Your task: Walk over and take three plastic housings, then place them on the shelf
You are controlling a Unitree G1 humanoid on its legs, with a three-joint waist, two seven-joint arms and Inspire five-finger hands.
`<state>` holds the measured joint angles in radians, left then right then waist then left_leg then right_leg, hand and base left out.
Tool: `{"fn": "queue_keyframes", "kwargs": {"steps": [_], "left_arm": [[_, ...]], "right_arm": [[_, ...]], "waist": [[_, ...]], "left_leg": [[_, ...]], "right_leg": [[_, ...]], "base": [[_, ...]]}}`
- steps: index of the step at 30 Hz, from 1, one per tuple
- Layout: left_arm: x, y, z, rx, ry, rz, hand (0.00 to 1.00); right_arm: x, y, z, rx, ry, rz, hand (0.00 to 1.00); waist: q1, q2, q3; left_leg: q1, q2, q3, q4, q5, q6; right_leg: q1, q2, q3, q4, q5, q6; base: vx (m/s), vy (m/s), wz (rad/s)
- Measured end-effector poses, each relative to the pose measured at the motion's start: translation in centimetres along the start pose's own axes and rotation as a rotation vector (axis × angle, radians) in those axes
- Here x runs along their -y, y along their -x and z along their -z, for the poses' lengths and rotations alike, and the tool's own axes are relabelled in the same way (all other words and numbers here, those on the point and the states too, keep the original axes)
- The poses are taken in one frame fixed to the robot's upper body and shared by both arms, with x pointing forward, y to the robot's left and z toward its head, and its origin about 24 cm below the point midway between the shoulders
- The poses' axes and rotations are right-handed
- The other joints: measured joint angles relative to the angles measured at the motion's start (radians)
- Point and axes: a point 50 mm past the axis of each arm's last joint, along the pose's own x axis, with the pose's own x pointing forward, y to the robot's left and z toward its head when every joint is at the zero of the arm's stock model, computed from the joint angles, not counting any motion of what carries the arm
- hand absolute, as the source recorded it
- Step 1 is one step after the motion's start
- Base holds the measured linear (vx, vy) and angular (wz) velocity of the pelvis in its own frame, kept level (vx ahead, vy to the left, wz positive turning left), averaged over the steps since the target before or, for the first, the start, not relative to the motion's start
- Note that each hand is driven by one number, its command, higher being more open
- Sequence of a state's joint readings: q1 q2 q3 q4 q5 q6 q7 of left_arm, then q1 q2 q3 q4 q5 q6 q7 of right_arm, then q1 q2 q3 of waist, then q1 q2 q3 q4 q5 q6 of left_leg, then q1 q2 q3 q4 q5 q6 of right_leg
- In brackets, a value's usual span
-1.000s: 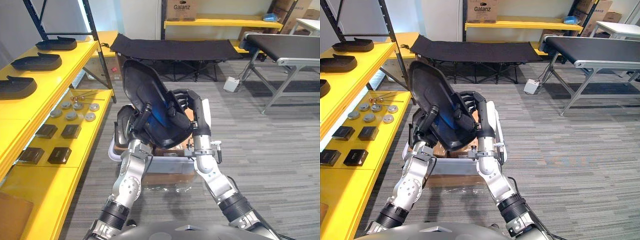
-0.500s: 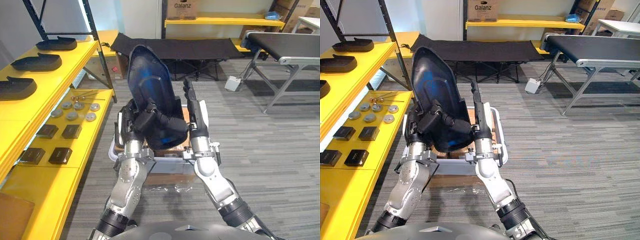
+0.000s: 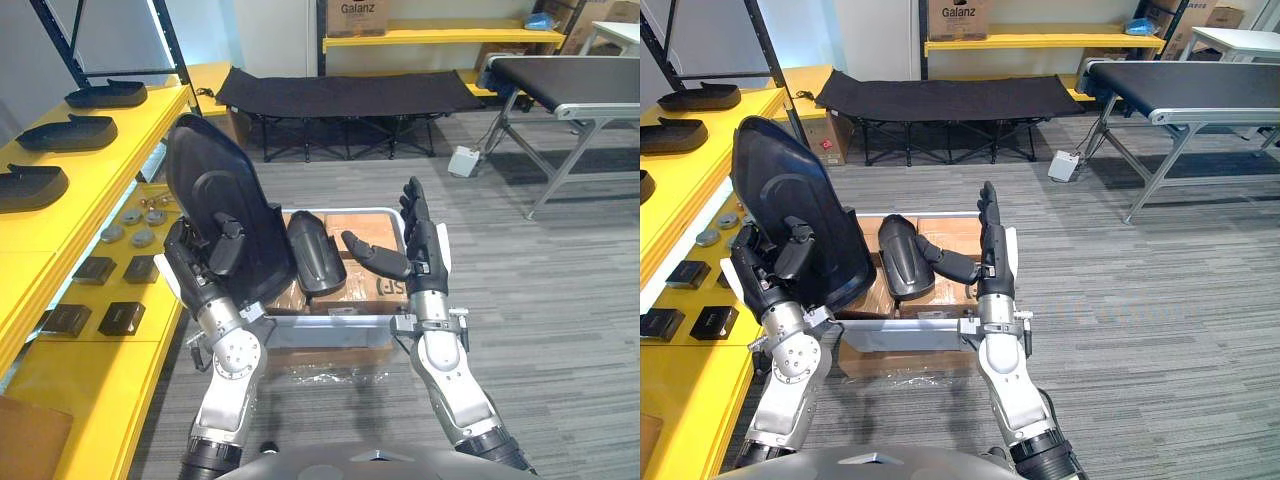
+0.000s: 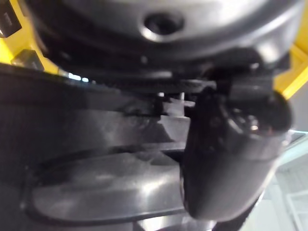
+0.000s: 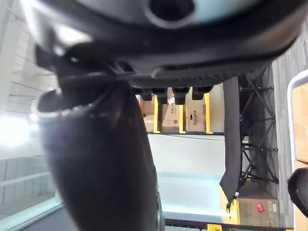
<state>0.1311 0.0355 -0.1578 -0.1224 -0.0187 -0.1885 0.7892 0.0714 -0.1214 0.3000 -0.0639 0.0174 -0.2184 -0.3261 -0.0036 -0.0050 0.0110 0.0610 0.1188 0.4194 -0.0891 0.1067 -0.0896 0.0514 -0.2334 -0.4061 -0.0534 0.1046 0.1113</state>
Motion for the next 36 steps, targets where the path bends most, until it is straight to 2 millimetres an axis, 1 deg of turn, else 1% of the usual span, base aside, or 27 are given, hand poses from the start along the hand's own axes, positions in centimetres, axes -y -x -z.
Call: {"fn": "queue_keyframes", "kwargs": {"steps": [3, 5, 9, 13, 15, 16, 19, 21, 23, 25, 26, 27, 28, 29, 30, 33, 34, 36], "left_arm": [[0.0, 0.0, 0.0, 0.000, 0.000, 0.002, 0.00], [-0.3, -0.1, 0.1, -0.001, -0.002, 0.006, 0.00], [-1.2, 0.0, 0.3, -0.002, 0.008, 0.030, 0.00], [-2.5, 0.1, -0.3, -0.002, 0.069, 0.031, 0.00], [-3.2, 0.2, -0.7, 0.006, 0.084, 0.015, 0.00], [-3.9, 0.2, -1.1, 0.021, 0.084, 0.001, 0.00], [-5.4, 0.2, -2.0, 0.055, 0.111, -0.039, 0.00], [-6.2, 0.0, -2.6, 0.081, 0.115, -0.068, 0.00], [-6.9, -0.1, -3.1, 0.108, 0.128, -0.104, 0.00], [-7.5, 0.0, -3.5, 0.126, 0.131, -0.113, 0.00], [-7.8, 0.2, -3.8, 0.136, 0.129, -0.102, 0.00], [-8.1, 0.3, -4.1, 0.141, 0.138, -0.090, 0.00], [-8.2, 0.3, -4.2, 0.141, 0.149, -0.085, 0.00], [-8.5, 0.5, -4.3, 0.142, 0.151, -0.086, 0.00], [-8.6, 0.5, -4.4, 0.145, 0.149, -0.083, 0.00], [-9.2, 0.4, -4.5, 0.154, 0.130, -0.072, 0.00], [-9.7, 0.5, -4.4, 0.154, 0.114, -0.075, 0.00], [-10.5, 0.8, -4.3, 0.143, 0.085, -0.084, 0.00]], "right_arm": [[0.0, 0.0, 0.0, -0.002, 0.001, -0.013, 1.00], [0.2, 0.1, 0.1, -0.006, 0.003, -0.003, 1.00], [1.7, 0.5, 0.5, -0.030, 0.004, 0.064, 1.00], [3.7, 0.3, 0.6, -0.038, 0.012, 0.145, 1.00], [4.2, 0.4, 0.6, -0.042, 0.006, 0.162, 1.00], [4.5, 0.5, 0.7, -0.047, 0.010, 0.175, 1.00], [4.6, 0.5, 0.8, -0.058, -0.030, 0.175, 1.00], [4.5, 0.5, 0.9, -0.067, -0.065, 0.159, 1.00], [4.2, 0.4, 1.0, -0.083, -0.144, 0.120, 1.00], [3.5, 0.3, 1.0, -0.093, -0.230, 0.083, 1.00], [2.9, 0.2, 1.0, -0.094, -0.266, 0.047, 1.00], [2.0, 0.0, 0.8, -0.089, -0.280, -0.005, 1.00], [1.5, -0.1, 0.7, -0.086, -0.291, -0.036, 1.00], [0.6, -0.6, 0.6, -0.080, -0.304, -0.094, 1.00], [-0.3, -0.9, 0.4, -0.074, -0.325, -0.158, 1.00], [-1.5, -1.9, -0.2, -0.041, -0.320, -0.252, 1.00], [-1.9, -2.4, -0.5, -0.026, -0.315, -0.284, 1.00], [-2.1, -3.1, -0.7, -0.014, -0.304, -0.309, 1.00]], "waist": [[0.000, -0.001, 0.000], [0.000, -0.001, 0.000], [-0.001, -0.002, 0.003], [0.000, -0.006, 0.028], [0.000, -0.005, 0.031], [0.001, -0.004, 0.032], [0.003, -0.002, 0.032], [0.008, -0.002, 0.034], [0.033, 0.000, 0.037], [0.036, 0.000, 0.037], [0.053, 0.001, 0.038], [0.071, 0.002, 0.038], [0.077, 0.002, 0.039], [0.089, 0.001, 0.042], [0.107, 0.001, 0.047], [0.133, 0.000, 0.054], [0.145, -0.001, 0.056], [0.159, -0.005, 0.057]], "left_leg": [[0.000, 0.000, 0.005, 0.000, 0.000, 0.000], [0.002, 0.000, 0.011, 0.000, 0.000, 0.000], [0.003, 0.000, 0.014, 0.000, -0.003, 0.000], [0.007, 0.000, 0.015, 0.000, -0.004, 0.000], [0.007, 0.000, 0.014, 0.000, -0.004, 0.000], [0.007, 0.000, 0.012, 0.000, -0.005, -0.001], [0.005, 0.000, 0.005, 0.000, -0.005, -0.001], [-0.003, 0.000, -0.015, 0.000, -0.007, 0.001], [-0.008, -0.001, -0.044, 0.000, -0.006, 0.002], [-0.018, -0.003, -0.078, 0.000, -0.002, 0.001], [-0.025, -0.004, -0.098, 0.000, 0.000, 0.001], [-0.035, -0.005, -0.119, 0.000, 0.002, -0.001], [-0.039, -0.006, -0.130, 0.000, 0.004, -0.001], [-0.042, -0.007, -0.147, 0.000, 0.010, 0.005], [-0.043, -0.009, -0.170, 0.000, 0.012, 0.005], [-0.056, -0.014, -0.204, 0.001, 0.019, 0.007], [-0.059, -0.017, -0.214, 0.002, 0.021, 0.009], [-0.058, -0.022, -0.229, 0.003, 0.021, 0.009]], "right_leg": [[0.001, 0.000, 0.004, 0.000, 0.001, 0.001], [0.000, 0.000, 0.011, 0.000, 0.007, 0.009], [0.000, 0.000, 0.014, 0.000, 0.007, 0.009], [0.002, 0.000, 0.016, 0.000, 0.006, 0.009], [0.001, 0.000, 0.016, 0.000, 0.002, 0.005], [0.002, 0.000, 0.014, 0.000, -0.001, 0.002], [0.005, 0.000, 0.007, 0.000, -0.003, 0.003], [0.011, 0.000, -0.012, -0.001, -0.004, 0.004], [0.028, -0.001, -0.043, -0.002, -0.010, 0.005], [0.042, -0.002, -0.079, -0.002, -0.015, 0.009], [0.044, -0.001, -0.100, -0.001, -0.017, 0.011], [0.049, -0.001, -0.120, -0.001, -0.022, 0.013], [0.054, 0.000, -0.133, -0.001, -0.023, 0.014], [0.064, 0.000, -0.150, -0.001, -0.025, 0.016], [0.078, 0.000, -0.170, -0.001, -0.028, 0.016], [0.093, 0.001, -0.207, 0.000, -0.034, 0.017], [0.098, 0.000, -0.220, 0.000, -0.035, 0.017], [0.109, -0.002, -0.233, 0.001, -0.039, 0.017]], "base": [[0.01, 0.000, -0.03], [0.03, 0.001, -0.08], [0.00, 0.001, -0.01], [0.00, 0.001, -0.01], [0.00, 0.000, 0.00], [0.00, 0.000, 0.00], [0.00, -0.001, 0.08], [0.00, -0.001, 0.24], [0.00, 0.000, 0.40], [0.01, -0.007, 0.51], [0.00, -0.012, 0.53], [0.00, -0.012, 0.51], [0.01, -0.011, 0.49], [0.03, -0.009, 0.50], [0.02, -0.007, 0.49], [0.01, -0.002, 0.46], [0.02, 0.008, 0.31], [0.02, 0.011, 0.23]]}}
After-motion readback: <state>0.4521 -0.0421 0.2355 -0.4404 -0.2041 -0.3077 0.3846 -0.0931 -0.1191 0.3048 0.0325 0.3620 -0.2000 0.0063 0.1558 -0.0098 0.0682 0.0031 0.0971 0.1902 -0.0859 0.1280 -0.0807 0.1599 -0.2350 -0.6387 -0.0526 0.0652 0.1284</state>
